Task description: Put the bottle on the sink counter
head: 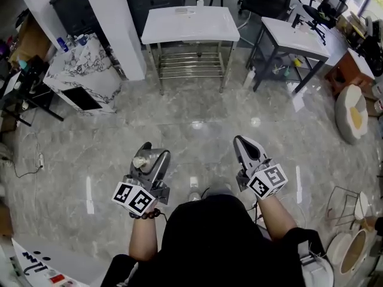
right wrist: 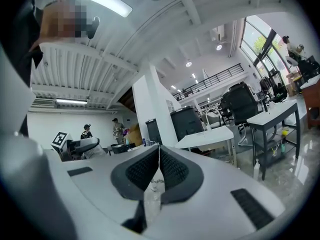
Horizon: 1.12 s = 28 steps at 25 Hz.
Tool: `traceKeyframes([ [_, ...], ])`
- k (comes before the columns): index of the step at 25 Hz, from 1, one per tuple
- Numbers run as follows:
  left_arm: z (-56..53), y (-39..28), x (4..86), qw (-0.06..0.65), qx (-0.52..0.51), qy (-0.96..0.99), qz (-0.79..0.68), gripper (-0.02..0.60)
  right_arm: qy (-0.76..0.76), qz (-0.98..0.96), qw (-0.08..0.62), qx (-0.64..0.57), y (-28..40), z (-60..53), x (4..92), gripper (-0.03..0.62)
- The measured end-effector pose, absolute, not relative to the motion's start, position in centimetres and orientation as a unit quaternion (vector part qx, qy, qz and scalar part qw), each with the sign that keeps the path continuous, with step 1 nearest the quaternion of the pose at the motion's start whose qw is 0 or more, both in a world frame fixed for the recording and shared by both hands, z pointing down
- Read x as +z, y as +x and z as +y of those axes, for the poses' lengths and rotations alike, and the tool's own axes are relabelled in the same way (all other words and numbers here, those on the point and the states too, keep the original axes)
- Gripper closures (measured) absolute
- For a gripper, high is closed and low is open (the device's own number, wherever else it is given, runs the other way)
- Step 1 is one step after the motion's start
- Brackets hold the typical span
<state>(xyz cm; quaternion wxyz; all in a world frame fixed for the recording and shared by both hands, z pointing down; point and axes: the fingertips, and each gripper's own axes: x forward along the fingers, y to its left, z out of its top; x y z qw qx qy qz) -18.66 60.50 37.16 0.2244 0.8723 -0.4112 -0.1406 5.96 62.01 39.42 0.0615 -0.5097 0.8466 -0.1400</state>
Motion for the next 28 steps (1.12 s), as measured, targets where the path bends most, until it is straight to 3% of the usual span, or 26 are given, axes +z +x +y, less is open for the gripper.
traceKeyframes([
  [14, 49.9, -17.0, 38.1, 0.22, -0.126, 0.856, -0.451, 0.225, -0.453, 0.876, 0.081, -0.143, 6.2, 47.2, 40.9, 0.563],
  [18, 44.4, -15.0, 37.0, 0.203, -0.125, 0.859, -0.454, 0.225, -0.441, 0.882, 0.087, -0.14, 7.9, 40.5, 40.9, 0.563],
  [28, 34.9, -11.8, 37.5, 0.233, -0.161, 0.839, -0.465, 0.225, -0.455, 0.873, 0.091, -0.151, 14.0, 32.3, 41.5, 0.563],
])
